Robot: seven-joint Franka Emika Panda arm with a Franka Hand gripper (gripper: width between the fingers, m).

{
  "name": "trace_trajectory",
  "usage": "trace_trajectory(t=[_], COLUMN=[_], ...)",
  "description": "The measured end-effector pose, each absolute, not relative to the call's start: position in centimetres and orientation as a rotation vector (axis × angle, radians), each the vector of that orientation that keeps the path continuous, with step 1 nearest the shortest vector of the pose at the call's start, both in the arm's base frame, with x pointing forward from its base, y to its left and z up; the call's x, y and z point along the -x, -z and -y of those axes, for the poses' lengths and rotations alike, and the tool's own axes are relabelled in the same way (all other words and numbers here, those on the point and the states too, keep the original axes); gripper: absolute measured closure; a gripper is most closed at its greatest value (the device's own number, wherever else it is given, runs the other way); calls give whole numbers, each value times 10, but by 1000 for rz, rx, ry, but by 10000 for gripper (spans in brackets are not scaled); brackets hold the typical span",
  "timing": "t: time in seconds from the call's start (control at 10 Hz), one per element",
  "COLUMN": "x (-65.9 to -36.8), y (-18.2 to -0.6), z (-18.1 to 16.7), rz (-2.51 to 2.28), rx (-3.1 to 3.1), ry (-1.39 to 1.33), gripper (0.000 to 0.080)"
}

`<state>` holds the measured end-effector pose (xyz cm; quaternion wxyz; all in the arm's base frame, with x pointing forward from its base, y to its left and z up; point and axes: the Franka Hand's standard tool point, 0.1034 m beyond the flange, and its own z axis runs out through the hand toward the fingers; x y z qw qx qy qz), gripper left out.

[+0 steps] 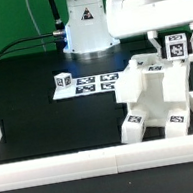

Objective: Assemble chair

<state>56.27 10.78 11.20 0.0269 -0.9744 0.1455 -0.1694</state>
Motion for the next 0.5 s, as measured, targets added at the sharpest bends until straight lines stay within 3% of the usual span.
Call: trace_trajectory(t=[0.5], x=[-566], y=[-103], z=[-106], rz=[-447], rx=[3020], ry=[533], gripper=[517])
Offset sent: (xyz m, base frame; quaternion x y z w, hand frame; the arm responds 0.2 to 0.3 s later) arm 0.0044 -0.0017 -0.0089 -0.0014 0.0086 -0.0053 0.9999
